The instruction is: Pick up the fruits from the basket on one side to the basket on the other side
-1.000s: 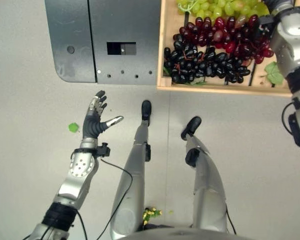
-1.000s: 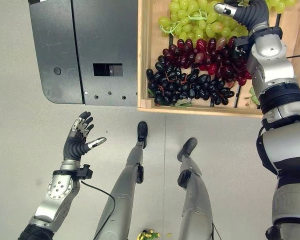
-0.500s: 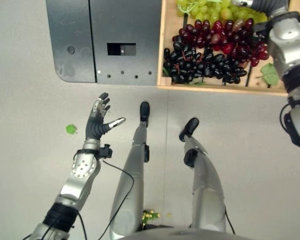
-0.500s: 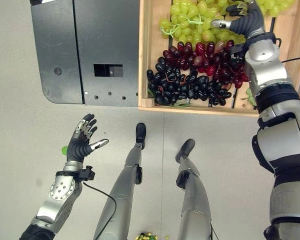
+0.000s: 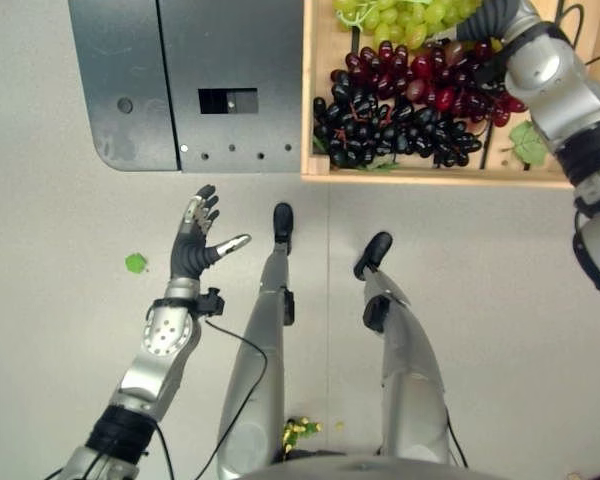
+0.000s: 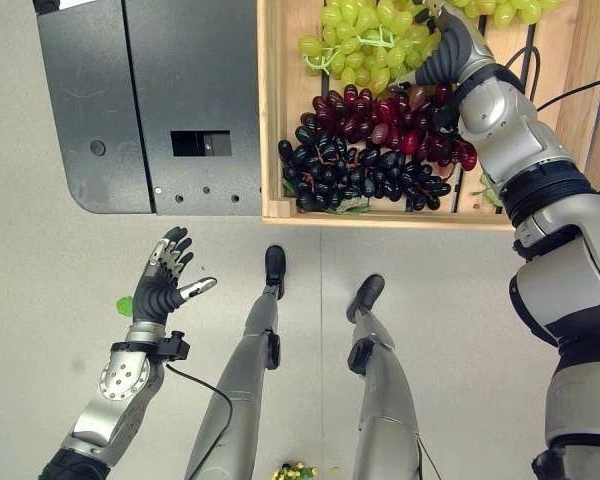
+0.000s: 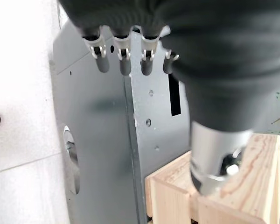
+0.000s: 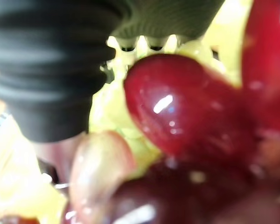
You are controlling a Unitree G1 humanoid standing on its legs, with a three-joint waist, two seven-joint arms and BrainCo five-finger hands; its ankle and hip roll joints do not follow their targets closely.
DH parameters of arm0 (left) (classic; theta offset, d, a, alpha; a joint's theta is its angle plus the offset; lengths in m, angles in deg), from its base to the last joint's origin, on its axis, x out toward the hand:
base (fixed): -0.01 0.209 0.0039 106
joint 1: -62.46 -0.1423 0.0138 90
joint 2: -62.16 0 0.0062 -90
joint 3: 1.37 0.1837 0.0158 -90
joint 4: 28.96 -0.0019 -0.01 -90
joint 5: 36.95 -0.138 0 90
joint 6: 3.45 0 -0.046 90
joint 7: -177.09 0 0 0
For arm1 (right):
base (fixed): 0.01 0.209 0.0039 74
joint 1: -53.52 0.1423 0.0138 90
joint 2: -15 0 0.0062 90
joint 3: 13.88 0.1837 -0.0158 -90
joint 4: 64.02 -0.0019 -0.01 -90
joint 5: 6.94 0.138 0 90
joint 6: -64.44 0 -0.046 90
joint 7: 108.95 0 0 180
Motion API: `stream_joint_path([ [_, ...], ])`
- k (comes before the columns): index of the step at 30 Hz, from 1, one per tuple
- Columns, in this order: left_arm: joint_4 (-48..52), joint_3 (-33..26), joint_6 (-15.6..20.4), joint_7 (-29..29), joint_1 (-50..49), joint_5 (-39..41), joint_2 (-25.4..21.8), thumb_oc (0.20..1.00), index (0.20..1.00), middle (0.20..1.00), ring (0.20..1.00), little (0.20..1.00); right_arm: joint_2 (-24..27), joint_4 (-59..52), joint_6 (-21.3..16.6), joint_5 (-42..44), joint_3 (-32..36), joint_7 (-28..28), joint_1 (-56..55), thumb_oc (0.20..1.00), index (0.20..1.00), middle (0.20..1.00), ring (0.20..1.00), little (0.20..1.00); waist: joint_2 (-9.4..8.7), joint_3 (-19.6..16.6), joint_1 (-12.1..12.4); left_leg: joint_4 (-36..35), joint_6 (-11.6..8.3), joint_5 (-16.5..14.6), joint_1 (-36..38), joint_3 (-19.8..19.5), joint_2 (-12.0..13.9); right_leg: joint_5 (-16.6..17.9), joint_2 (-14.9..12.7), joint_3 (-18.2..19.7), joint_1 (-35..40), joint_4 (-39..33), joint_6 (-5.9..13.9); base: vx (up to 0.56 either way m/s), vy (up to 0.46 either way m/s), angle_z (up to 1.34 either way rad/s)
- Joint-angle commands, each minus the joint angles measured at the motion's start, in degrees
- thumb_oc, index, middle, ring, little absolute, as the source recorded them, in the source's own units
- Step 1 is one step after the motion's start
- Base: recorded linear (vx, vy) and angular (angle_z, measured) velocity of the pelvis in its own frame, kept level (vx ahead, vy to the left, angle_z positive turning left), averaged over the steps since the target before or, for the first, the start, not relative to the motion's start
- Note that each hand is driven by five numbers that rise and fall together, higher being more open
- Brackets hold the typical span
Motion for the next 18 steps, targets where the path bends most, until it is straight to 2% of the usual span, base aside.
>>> stream_joint_path([
  [1,4.9,-3.4,2.8,-0.7,-2.8,-1.7,-3.1,1.000,1.000,1.000,1.000,1.000,1.6,-1.9,-1.0,-5.8,-9.5,-4.6,3.1,1.000,1.000,1.000,1.000,1.000,-4.79,0.7,2.7,1.0,-0.86,-7.1,5.9,1.9,-0.9,7.6,-0.1,0.2,7.2,-12.7,6.34,0.00,0.000,0.00],
  [7,4.8,-3.4,2.9,0.0,-2.6,-1.8,-3.0,1.000,1.000,1.000,1.000,1.000,0.5,3.7,0.7,-9.9,-8.9,-1.3,3.9,1.000,1.000,1.000,1.000,1.000,-4.61,0.7,2.7,1.1,-0.74,-7.1,5.6,2.1,-1.0,7.7,-0.1,0.4,7.1,-13.0,6.28,0.00,0.000,0.00],
  [12,3.7,-2.7,2.2,1.6,-2.1,-1.9,-2.5,1.000,1.000,1.000,1.000,1.000,-6.8,14.5,4.8,-17.2,-6.9,2.6,5.6,1.000,1.000,1.000,1.000,1.000,-4.21,0.7,2.7,1.1,-0.48,-7.2,5.5,2.3,-1.1,7.7,0.1,0.9,6.9,-12.9,6.04,0.00,0.000,0.00],
  [13,3.7,-2.7,2.2,1.6,-2.1,-1.9,-2.5,1.000,1.000,1.000,1.000,1.000,-6.8,14.5,4.7,-17.2,-6.9,2.6,5.6,1.000,1.000,1.000,1.000,1.000,-4.23,0.7,2.7,1.1,-0.48,-7.2,5.5,2.3,-1.1,7.7,0.1,0.9,6.9,-12.9,6.04,0.00,0.025,-0.04],
  [14,3.4,-2.1,1.4,2.4,-1.7,-1.7,-2.2,1.000,1.000,1.000,1.000,1.000,-9.9,17.1,6.1,-19.9,-6.2,3.7,5.7,1.000,1.000,1.000,1.000,1.000,-3.87,0.7,2.7,1.0,-0.43,-7.3,5.6,2.3,-1.1,7.7,0.2,1.1,6.9,-13.0,5.96,-0.01,0.023,-0.04],
  [16,3.6,-2.0,1.2,2.4,-1.7,-1.7,-2.1,1.000,1.000,1.000,1.000,1.000,-11.6,18.3,6.8,-21.1,-5.8,4.1,5.8,1.000,1.000,1.000,1.000,1.000,-3.75,0.7,2.6,1.1,-0.37,-7.3,5.6,2.3,-1.1,7.6,0.2,1.1,6.9,-12.9,5.93,-0.01,0.022,-0.04],
  [17,3.4,-1.7,0.8,3.1,-1.5,-1.9,-2.1,1.000,1.000,1.000,1.000,1.000,-13.9,19.7,7.8,-22.1,-4.7,5.1,6.0,0.915,0.915,0.915,0.915,0.915,-3.51,0.7,2.6,1.1,-0.28,-7.4,5.7,2.3,-1.1,7.7,0.2,1.3,6.8,-12.9,5.88,0.00,0.021,-0.06],
  [18,3.4,-1.7,0.7,3.2,-1.5,-1.8,-2.0,1.000,1.000,1.000,1.000,1.000,-14.8,20.1,8.0,-22.8,-4.6,5.4,6.0,0.664,0.664,0.664,0.664,0.664,-3.45,0.7,2.6,1.1,-0.25,-7.4,5.7,2.3,-1.1,7.7,0.3,1.3,6.8,-12.9,5.85,0.00,0.018,-0.07],
])
